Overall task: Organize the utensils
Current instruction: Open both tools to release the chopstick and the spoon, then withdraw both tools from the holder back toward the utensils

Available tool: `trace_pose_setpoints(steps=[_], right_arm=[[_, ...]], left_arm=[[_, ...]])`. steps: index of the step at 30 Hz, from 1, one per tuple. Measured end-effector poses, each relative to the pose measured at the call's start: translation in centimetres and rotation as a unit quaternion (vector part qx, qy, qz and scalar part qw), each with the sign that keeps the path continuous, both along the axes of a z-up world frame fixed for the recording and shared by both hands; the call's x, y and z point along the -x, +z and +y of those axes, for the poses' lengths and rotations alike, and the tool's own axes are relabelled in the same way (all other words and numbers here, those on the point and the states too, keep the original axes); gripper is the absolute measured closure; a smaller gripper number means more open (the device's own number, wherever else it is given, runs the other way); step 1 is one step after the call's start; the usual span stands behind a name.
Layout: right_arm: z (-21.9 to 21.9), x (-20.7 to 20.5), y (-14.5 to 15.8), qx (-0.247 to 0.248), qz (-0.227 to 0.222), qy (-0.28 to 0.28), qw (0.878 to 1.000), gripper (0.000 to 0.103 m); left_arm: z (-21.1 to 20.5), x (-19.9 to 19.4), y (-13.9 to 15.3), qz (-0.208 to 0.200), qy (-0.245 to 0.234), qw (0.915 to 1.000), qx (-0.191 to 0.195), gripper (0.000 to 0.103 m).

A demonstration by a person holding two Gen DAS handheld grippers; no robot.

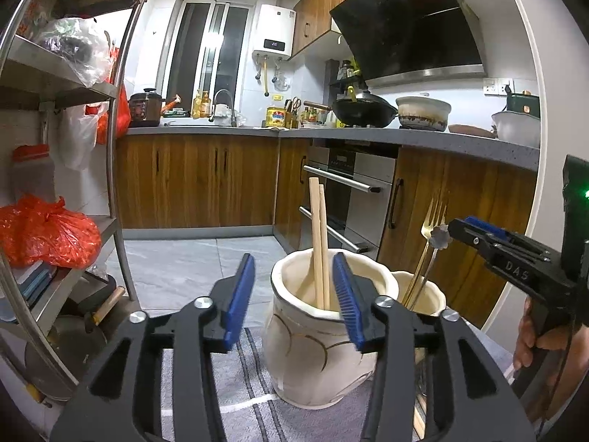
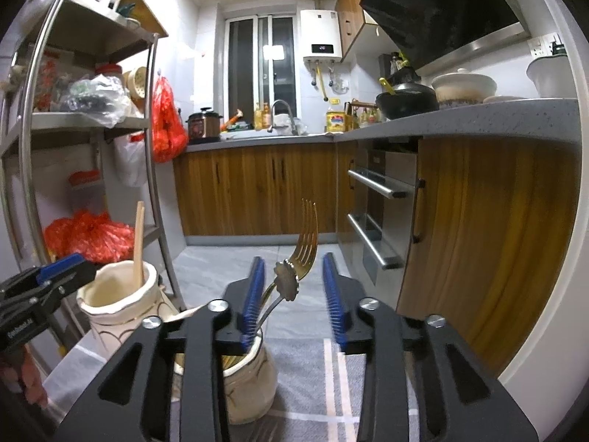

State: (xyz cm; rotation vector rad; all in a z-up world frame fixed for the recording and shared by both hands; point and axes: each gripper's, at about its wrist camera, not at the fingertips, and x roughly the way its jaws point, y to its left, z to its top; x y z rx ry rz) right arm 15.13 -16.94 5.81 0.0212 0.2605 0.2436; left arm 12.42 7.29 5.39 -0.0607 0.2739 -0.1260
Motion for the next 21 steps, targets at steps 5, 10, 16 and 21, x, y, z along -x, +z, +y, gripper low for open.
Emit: trace_pose_setpoints(steps=[5, 10, 16, 21], right_arm=[[-0.9, 0.6, 0.9, -0.020, -0.003, 0.003, 1.000, 0.025], [-1.1, 1.3, 1.7, -0.027, -0.001, 0.016, 1.000, 0.006], [-0.6, 2.8, 2.3, -0.009, -0.008, 0.016, 1.000, 0.005], [-1.0, 3.7, 1.8, -0.010, 0.004, 0.019, 1.000, 0.005]], left_arm=[[-0.3, 0.6, 0.5, -0.004, 0.016, 0.9998, -0.014, 0.028], [-0.4, 1.4, 0.9, -0.003, 0.031, 0.9993, -0.021, 0.012], [-0.5, 2.3, 1.6, 0.004, 0.039, 0.9990, -0.022, 0.006], [-0.9, 3.8, 2.0, 0.006, 0.038, 0.9990, -0.025, 0.006]])
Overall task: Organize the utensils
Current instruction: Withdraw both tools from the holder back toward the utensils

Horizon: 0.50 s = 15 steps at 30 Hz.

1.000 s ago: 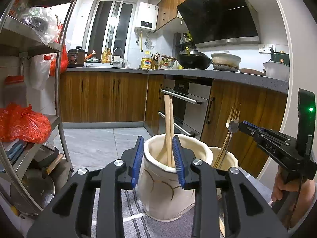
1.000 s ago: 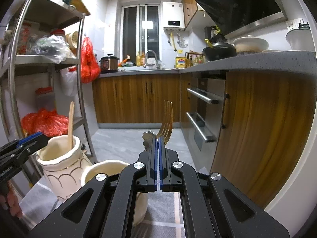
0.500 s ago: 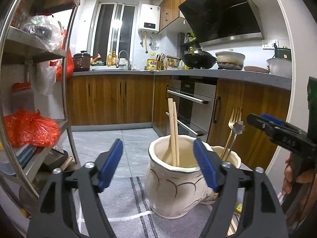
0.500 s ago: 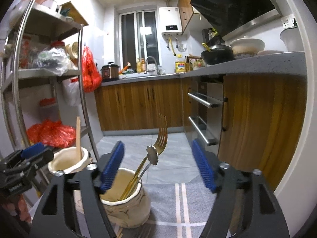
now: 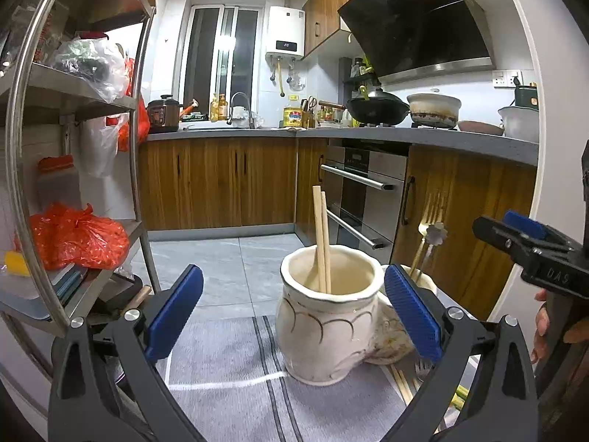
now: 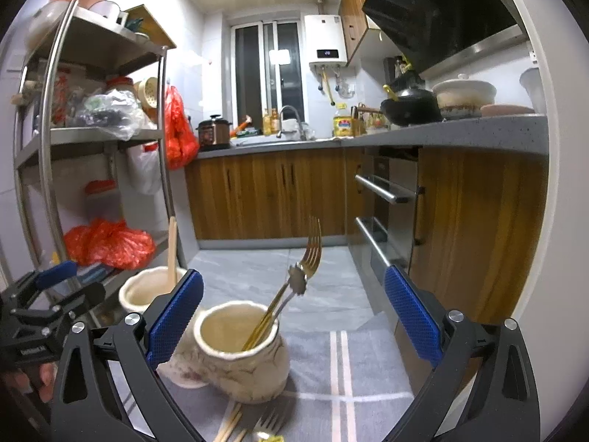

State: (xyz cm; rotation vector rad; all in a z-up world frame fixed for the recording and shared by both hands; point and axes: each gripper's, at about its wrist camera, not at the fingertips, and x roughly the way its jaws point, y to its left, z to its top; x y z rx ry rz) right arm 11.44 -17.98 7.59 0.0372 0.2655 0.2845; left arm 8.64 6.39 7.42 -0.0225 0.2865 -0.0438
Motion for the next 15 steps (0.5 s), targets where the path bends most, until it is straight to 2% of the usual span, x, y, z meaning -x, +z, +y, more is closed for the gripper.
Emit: trace_pose_setpoints(steps=[9, 15], right_arm=[[-1.0, 1.6, -1.9, -0.004, 0.037, 0.000, 0.999, 0.005], [-2.0, 2.6, -3.7, -0.007, 0.073, -0.002, 0.997, 0.005]], left_arm=[[-1.1, 2.4, -0.7, 0.021, -0.009, 0.9997, -0.007, 0.006], [-2.8, 3.4, -2.5, 0.064, -0.032, 0.9974, -0.007, 0.006]])
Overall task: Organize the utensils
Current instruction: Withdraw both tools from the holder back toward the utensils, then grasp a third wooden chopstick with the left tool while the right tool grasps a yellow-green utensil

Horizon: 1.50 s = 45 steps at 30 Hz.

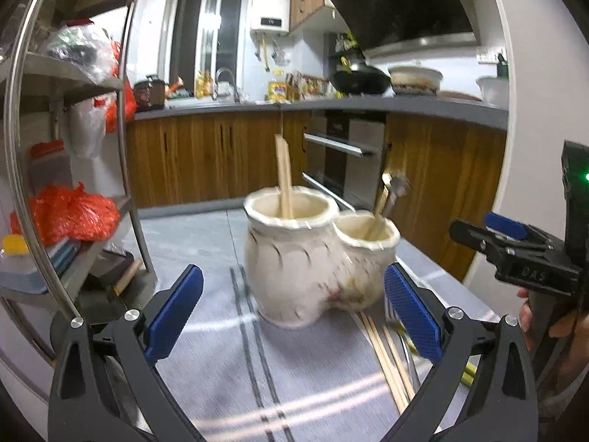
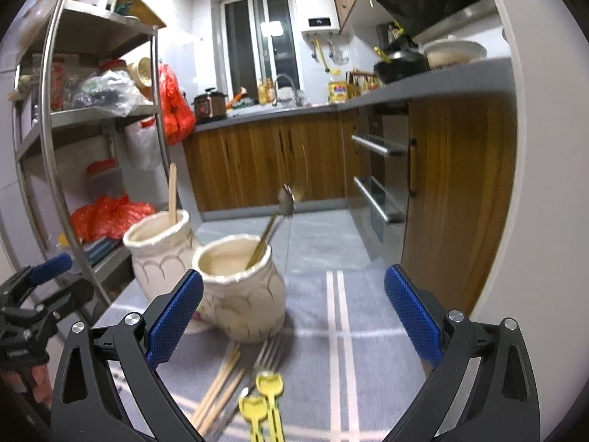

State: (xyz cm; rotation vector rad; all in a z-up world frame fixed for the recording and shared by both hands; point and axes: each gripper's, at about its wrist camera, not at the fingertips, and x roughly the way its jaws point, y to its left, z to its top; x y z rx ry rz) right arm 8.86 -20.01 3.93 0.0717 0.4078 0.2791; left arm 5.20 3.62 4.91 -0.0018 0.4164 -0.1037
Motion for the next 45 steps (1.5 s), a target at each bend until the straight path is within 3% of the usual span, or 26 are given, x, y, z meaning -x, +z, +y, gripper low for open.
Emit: trace_pose_setpoints(steps=[10, 20, 27, 40, 42, 45], right_arm=[[-1.9, 1.3, -2.7, 0.020, 0.050, -0.007, 0.999, 0.005], [-1.7, 1.7, -4.1, 0.051, 0.072, 0.006, 0.996, 0.005], [-0.8, 1.7, -5.0, 0.093, 0.083, 0.018, 0.992, 0.005], [-0.9, 1.5, -5.4, 0.111, 0.096, 0.025, 0.989, 0.005], [-0.8, 1.5, -5.6, 0.116, 0.099, 0.028, 0.988, 0.005], [-0.6, 1.5, -5.8, 0.122, 0.105, 0.035, 0.986, 0.005]], left_arm=[[-2.7, 0.7, -4.0, 0.079, -0.021, 0.9964, -0.025, 0.006], [-5.0, 0.3, -7.3, 0.163, -0.031, 0.9834, -0.072, 0.006], [-5.8, 0.0, -8.1, 0.185, -0.026, 0.9780, -0.093, 0.006], [-6.6, -0.8, -8.3, 0.203, -0.014, 0.9724, -0.114, 0.005], [-6.7, -1.0, -8.1, 0.200, -0.012, 0.9722, -0.121, 0.009], [-6.9, -0.6, -7.8, 0.209, -0.032, 0.9707, -0.115, 0.027]])
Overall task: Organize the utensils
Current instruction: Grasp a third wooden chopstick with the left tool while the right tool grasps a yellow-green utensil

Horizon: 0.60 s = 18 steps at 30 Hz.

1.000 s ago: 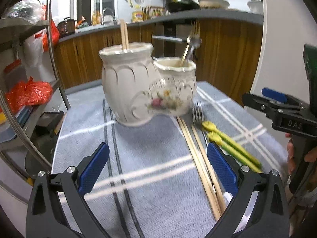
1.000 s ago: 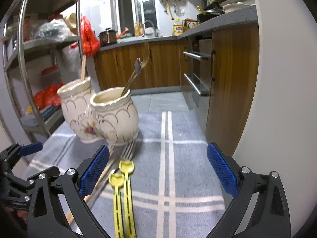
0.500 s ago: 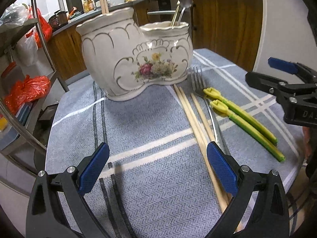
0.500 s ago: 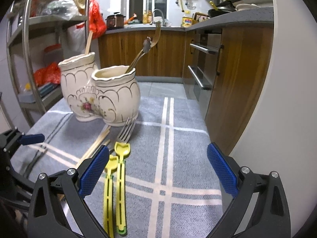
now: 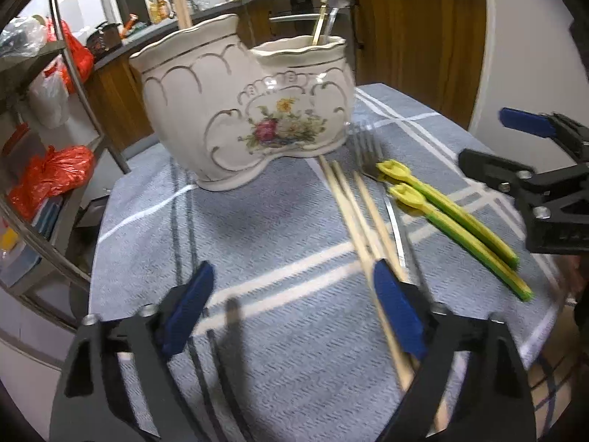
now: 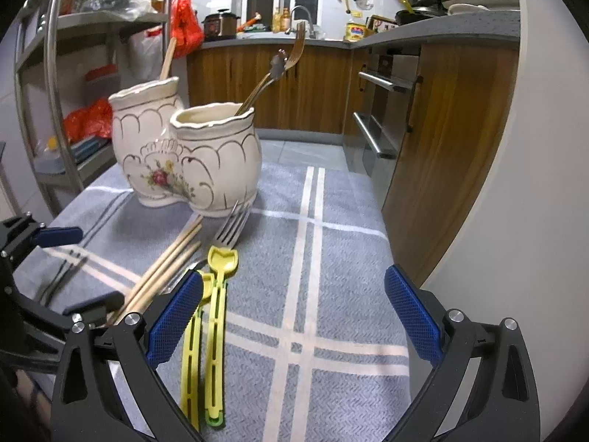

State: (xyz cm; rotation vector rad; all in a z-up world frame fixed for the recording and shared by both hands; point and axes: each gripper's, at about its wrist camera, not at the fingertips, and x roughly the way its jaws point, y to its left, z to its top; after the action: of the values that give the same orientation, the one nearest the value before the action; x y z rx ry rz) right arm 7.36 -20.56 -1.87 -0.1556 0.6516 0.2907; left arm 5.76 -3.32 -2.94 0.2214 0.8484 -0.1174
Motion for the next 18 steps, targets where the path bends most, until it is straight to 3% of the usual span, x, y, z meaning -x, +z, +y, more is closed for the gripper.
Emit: trace_pose_setpoints(steps=[2, 7, 9, 11, 13, 18], right_arm=[[0.1, 0.0, -0.1, 0.001, 0.005, 0.006, 1.000, 0.005], [0.7, 0.2, -0.2, 0.007, 0.010, 0.025, 1.000, 0.012], [0.9, 0.3, -0.3, 0.008, 0.016, 0.029, 0.999, 0.031], [0.9, 0.2, -0.5, 0.007, 0.025, 0.034, 0.999, 0.041], [0.9, 0.2, -0.7, -0.002, 0.035, 0.045, 0.998, 0.048], [1.5, 0.2, -1.1, -0.017, 0.062, 0.073, 0.995, 0.064]], left_arm=[[-0.2, 0.2, 0.1, 0.007, -0.009, 0.9999, 0.002, 0.037], [-0.8, 0.2, -0.1, 0.015, -0.020, 0.9997, 0.000, 0.042], [-0.7, 0.1, -0.3, 0.019, -0.024, 0.9995, 0.006, 0.052], [-0.7, 0.1, -0.2, 0.018, -0.027, 0.9995, 0.007, 0.071], [-0.5, 0.2, -0.1, 0.024, -0.032, 0.9992, 0.003, 0.079], [1.1, 0.8, 0.0, 0.032, -0.031, 0.9990, -0.005, 0.081]])
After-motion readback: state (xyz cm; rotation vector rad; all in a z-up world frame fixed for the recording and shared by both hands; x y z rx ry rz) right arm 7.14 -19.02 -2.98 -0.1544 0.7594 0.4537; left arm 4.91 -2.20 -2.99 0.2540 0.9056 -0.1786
